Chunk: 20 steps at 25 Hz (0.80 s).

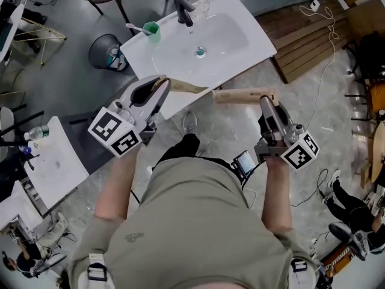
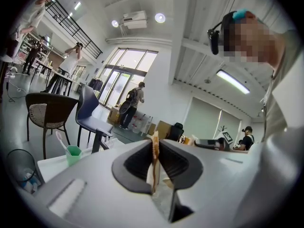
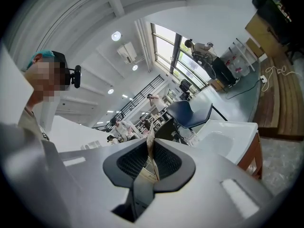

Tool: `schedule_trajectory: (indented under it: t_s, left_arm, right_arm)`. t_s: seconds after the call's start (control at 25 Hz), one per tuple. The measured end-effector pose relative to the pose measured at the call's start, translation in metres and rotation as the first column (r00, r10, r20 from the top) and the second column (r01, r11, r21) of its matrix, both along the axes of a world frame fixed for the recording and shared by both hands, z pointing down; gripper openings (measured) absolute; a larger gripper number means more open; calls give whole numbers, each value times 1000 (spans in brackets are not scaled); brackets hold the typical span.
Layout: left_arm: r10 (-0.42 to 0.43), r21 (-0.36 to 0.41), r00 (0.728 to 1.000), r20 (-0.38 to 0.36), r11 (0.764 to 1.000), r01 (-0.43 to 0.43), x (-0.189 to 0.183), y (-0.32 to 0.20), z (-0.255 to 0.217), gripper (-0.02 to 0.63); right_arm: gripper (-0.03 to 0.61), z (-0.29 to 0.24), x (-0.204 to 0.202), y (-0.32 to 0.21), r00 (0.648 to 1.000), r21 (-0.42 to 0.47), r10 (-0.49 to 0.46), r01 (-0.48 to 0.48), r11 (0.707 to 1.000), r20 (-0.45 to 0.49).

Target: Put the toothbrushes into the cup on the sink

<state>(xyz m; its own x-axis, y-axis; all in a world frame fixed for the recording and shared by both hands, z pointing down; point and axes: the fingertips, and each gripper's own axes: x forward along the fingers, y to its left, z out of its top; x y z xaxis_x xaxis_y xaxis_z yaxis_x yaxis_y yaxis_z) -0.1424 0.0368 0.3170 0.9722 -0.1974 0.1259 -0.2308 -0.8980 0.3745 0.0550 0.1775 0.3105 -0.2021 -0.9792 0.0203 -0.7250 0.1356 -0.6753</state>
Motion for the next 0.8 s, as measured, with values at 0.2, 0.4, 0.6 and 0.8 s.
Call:
schedule_trajectory:
  t_s: [0.2,0.4,0.6,0.8]
  left_arm:
    - [4,0,1000,-6,1000,-4,3,-25,-2,41]
    - [11,4,1000,-1,1000,-11,7,-45,-2,41]
    - [24,1,1000,-12,1000,-24,15,-62,-3,41]
    - [20,7,1000,-23,1000,-20,18,-80,-8,41]
  right_arm:
    - [48,-4,2,-23,1000,-6,3,-3,1000,-9]
    - [48,-4,9,-43,1000,-15,12,-12,1000,-14]
    - [48,-5,16,-59,1000,-7,21,-21,1000,-21]
    - [48,-7,22,-71,999,-10,31,-32,999,-25]
